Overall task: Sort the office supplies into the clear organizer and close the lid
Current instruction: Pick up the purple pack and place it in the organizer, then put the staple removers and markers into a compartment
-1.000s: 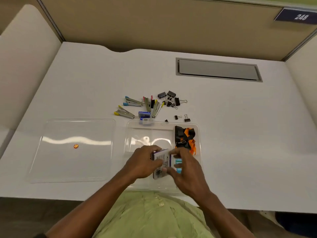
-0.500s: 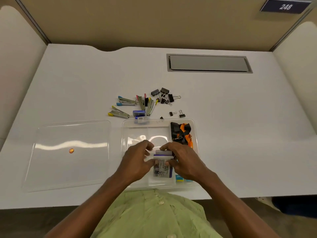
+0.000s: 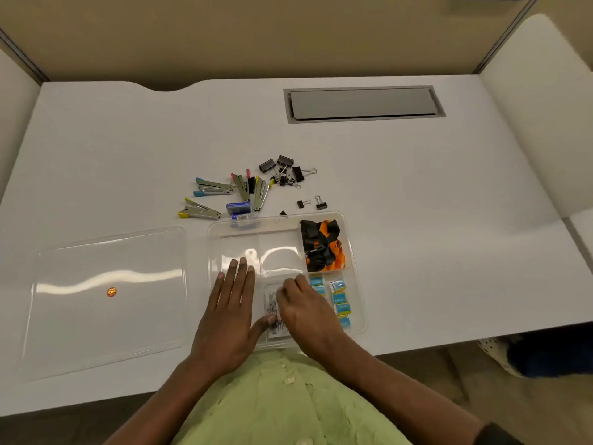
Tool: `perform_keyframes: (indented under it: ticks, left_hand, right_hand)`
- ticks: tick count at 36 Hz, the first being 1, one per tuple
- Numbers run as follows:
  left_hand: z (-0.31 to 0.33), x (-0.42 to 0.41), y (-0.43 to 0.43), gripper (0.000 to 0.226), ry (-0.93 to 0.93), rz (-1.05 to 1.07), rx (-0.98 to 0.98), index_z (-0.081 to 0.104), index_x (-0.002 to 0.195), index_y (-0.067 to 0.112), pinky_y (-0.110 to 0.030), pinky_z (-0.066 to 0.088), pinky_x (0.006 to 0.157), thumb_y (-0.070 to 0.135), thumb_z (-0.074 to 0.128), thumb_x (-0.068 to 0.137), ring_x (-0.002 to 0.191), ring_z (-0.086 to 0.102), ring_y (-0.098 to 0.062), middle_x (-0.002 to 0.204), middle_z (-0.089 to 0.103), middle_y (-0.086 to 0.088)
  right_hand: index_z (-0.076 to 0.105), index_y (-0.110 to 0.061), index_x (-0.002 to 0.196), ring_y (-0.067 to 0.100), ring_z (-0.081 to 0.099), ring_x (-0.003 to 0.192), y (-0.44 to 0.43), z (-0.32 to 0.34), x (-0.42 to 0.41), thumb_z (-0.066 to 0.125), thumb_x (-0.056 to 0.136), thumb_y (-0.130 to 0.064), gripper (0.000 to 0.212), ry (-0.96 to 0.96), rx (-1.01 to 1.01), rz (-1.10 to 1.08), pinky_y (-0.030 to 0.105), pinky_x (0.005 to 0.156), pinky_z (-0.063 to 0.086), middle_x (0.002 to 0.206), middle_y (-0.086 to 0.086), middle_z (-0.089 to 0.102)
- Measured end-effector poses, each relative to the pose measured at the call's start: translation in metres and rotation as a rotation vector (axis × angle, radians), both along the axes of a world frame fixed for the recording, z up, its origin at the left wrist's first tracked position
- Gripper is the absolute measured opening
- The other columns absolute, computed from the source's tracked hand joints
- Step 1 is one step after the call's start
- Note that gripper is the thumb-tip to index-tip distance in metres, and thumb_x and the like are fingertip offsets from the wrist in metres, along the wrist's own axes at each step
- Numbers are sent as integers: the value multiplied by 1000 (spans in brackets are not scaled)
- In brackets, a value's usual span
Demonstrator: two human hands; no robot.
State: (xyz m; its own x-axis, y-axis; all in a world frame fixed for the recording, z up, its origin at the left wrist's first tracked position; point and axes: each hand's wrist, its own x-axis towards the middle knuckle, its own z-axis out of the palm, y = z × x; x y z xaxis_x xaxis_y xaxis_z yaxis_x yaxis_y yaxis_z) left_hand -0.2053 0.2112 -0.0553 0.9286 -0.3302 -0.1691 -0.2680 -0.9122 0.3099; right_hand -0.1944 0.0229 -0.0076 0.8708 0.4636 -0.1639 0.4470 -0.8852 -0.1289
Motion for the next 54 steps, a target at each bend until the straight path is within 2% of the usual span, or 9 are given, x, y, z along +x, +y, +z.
perform_keyframes:
  ticks: [4, 13, 21, 24, 30, 36, 44, 50, 54]
  left_hand:
    - [-3, 0, 0, 94, 6, 1, 11, -1, 168, 12, -43, -2, 130, 75, 23, 102, 164, -9, -23, 177, -10, -7]
    - [-4, 1, -5, 84, 18, 56, 32, 4, 168, 13, -40, -1, 130, 68, 15, 106, 164, -7, -20, 177, -4, -5]
    - [9, 6, -7, 89, 106, 88, 14, 4, 168, 16, -39, -3, 133, 72, 15, 100, 163, -10, -19, 176, -8, -3]
    - [27, 14, -11, 93, 173, 180, -41, 12, 168, 16, -35, 2, 129, 73, 37, 99, 164, 1, -24, 176, -5, -4]
    - [62, 39, -8, 52, 50, 221, -61, 61, 138, 19, -34, 43, 109, 55, 56, 101, 133, 57, -22, 147, 60, 0]
    - [78, 103, 12, 32, -91, 374, -144, 74, 109, 16, -38, 52, 85, 45, 69, 98, 102, 69, -28, 108, 75, -6]
    - [57, 191, 62, 28, -156, 336, -33, 70, 112, 13, -41, 54, 81, 36, 72, 95, 105, 65, -28, 112, 70, -5]
    - [38, 229, 88, 109, 71, 37, 190, 23, 165, 15, -49, 35, 121, 53, 84, 82, 158, 20, -31, 174, 16, -11]
    - [29, 245, 97, 129, 175, -111, 278, 3, 169, 20, -49, 32, 125, 45, 90, 77, 163, 0, -26, 176, -12, -6]
  right_hand:
    - [72, -5, 96, 23, 62, 92, -3, -3, -10, 85, 74, -22, 30, -31, 102, 3, 34, 67, 60, 97, 11, 65]
    - [66, -6, 117, 29, 60, 119, -7, -11, -17, 83, 78, -17, 44, -46, 75, -34, 38, 90, 60, 124, 16, 62]
    - [73, -9, 101, 29, 68, 108, -13, -6, -4, 90, 67, -11, 39, -48, 154, -54, 38, 71, 64, 119, 13, 67]
    - [72, -9, 100, 21, 66, 92, -22, 9, 14, 84, 76, -10, 27, -146, 317, -116, 33, 65, 62, 103, 8, 69]
    - [74, -15, 97, 14, 65, 78, -31, 22, 71, 71, 91, -14, 7, -213, 515, -316, 33, 72, 58, 91, -1, 73]
    - [73, -18, 102, 11, 67, 75, -21, 10, 137, 76, 87, -35, 22, -49, 635, -609, 37, 81, 57, 80, -6, 73]
    - [66, -17, 107, 21, 70, 86, 17, 3, 206, 67, 86, -59, 47, 25, 573, -684, 33, 78, 52, 82, -1, 74]
    - [53, -13, 129, 26, 66, 101, 46, -3, 241, 67, 81, -68, 74, 98, 384, -619, 36, 76, 52, 106, 7, 69]
    - [50, -12, 127, 26, 67, 98, 56, -12, 255, 67, 76, -74, 82, 91, 278, -550, 32, 64, 44, 107, 8, 67]
